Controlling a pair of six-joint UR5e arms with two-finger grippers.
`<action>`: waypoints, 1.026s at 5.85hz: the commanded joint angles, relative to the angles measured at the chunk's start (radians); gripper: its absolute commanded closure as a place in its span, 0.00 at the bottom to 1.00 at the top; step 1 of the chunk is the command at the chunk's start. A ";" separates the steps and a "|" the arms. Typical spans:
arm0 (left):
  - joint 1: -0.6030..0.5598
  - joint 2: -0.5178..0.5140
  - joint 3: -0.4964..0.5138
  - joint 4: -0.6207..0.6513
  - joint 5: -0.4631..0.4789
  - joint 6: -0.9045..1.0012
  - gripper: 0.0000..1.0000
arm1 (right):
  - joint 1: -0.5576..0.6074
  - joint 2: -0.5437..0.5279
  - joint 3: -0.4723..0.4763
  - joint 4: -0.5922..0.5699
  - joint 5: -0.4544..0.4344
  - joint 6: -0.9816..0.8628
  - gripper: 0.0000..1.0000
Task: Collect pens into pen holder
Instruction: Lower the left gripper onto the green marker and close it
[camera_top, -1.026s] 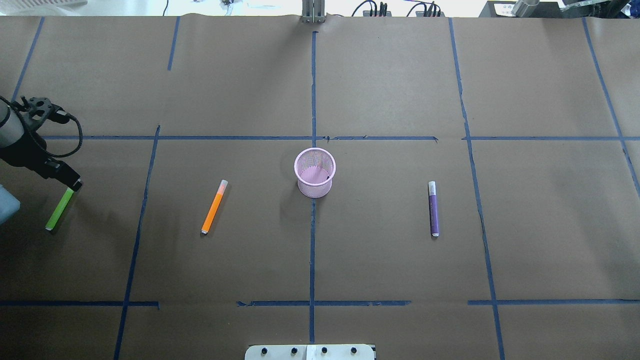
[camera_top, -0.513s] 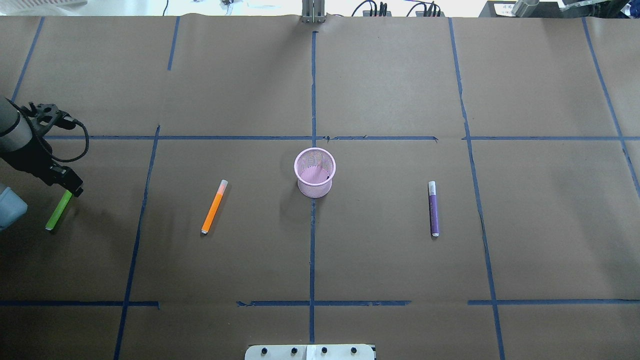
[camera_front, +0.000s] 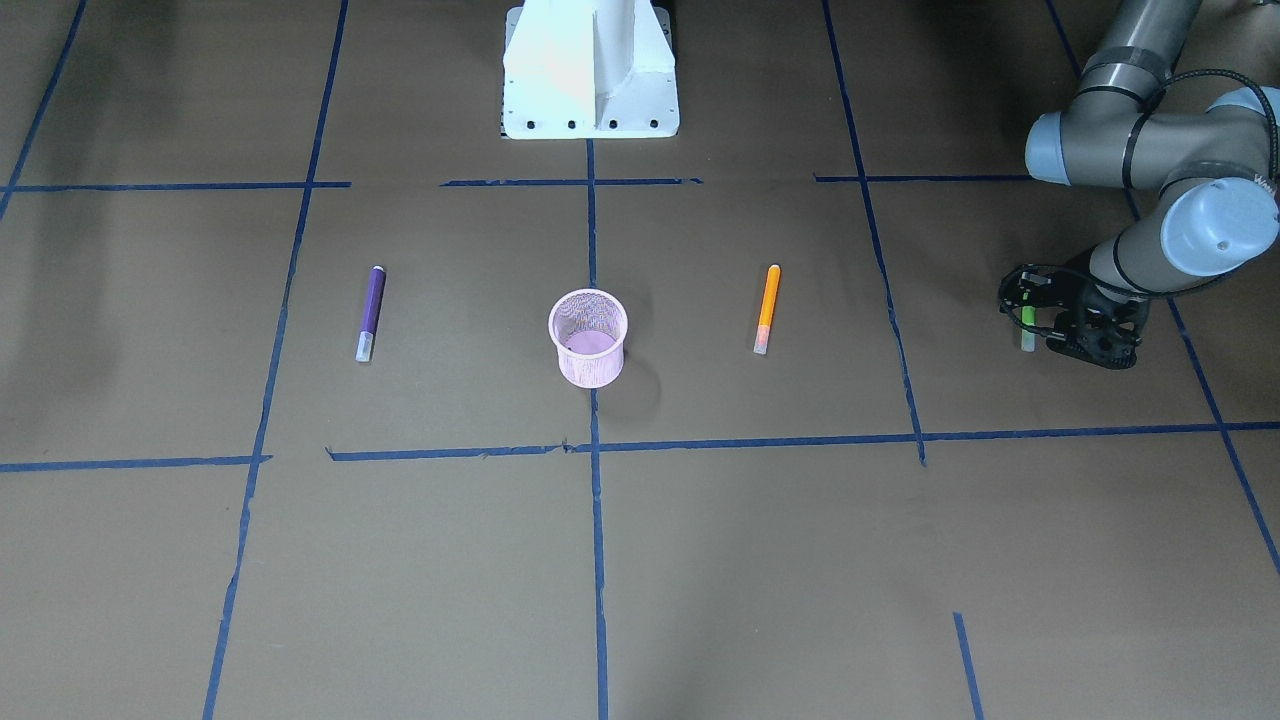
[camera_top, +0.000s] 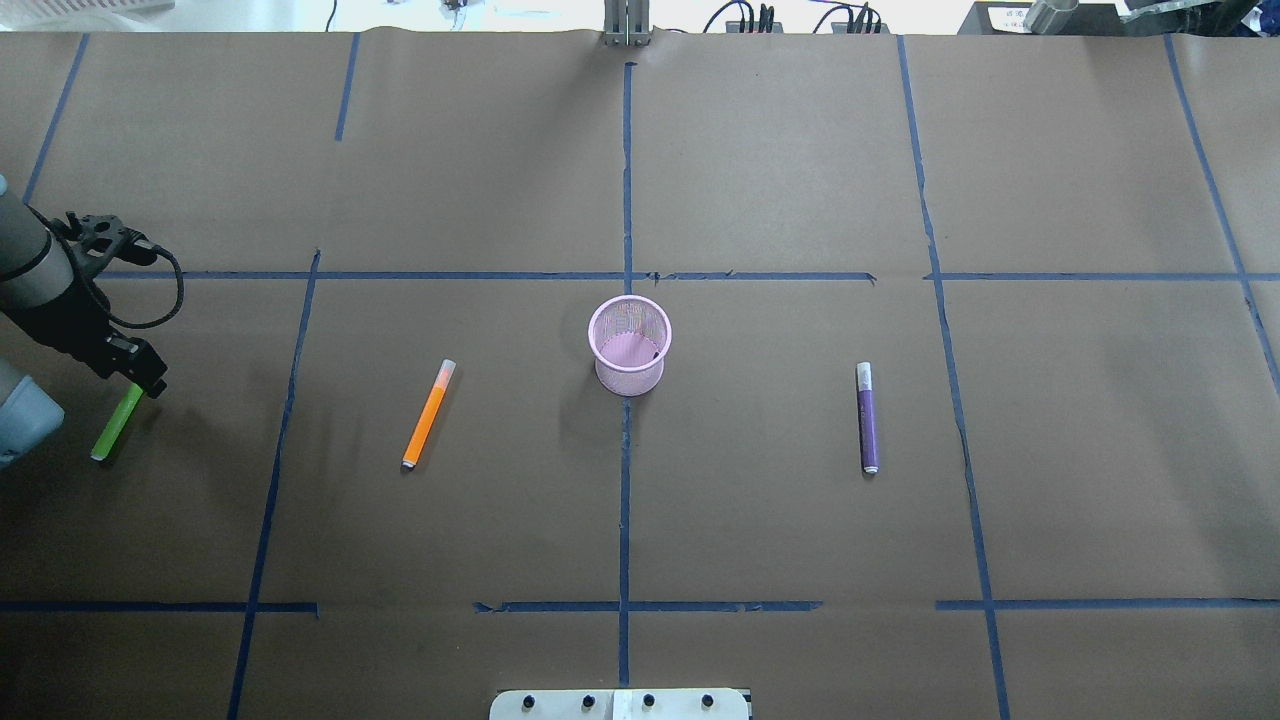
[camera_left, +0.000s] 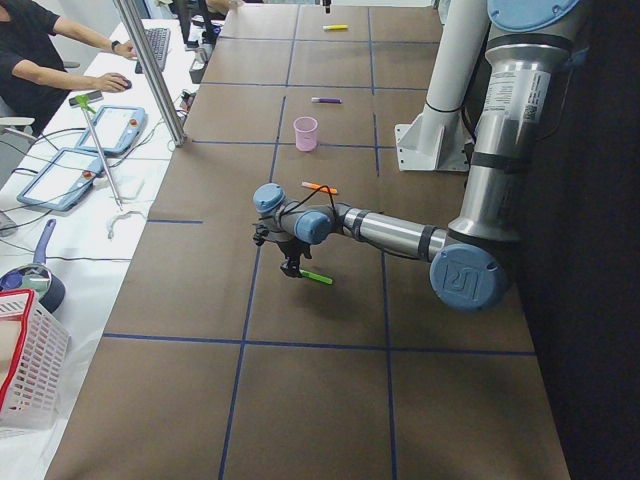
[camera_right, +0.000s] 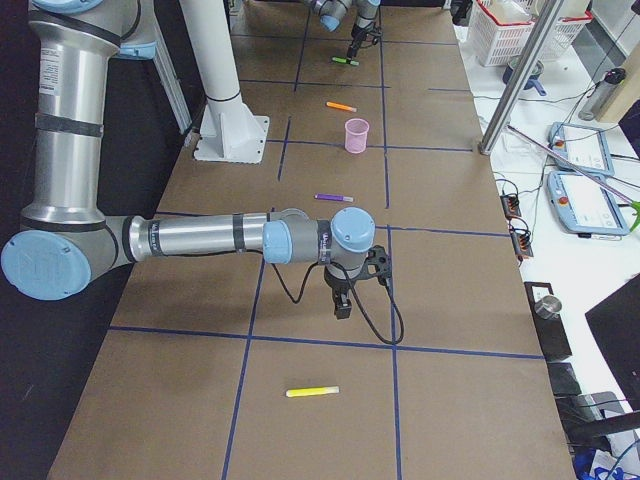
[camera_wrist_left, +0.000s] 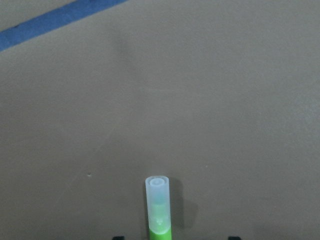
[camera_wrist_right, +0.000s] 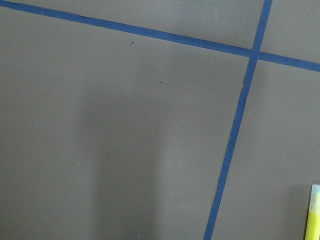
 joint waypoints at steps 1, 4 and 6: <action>0.001 -0.004 0.007 0.000 0.043 -0.003 0.30 | -0.001 0.000 0.000 0.000 0.000 -0.001 0.00; 0.001 -0.013 0.015 0.000 0.043 -0.003 0.34 | -0.002 0.000 -0.002 0.000 -0.002 -0.001 0.00; 0.002 -0.027 0.036 0.000 0.043 -0.002 0.35 | -0.004 0.000 -0.002 0.000 -0.002 -0.001 0.00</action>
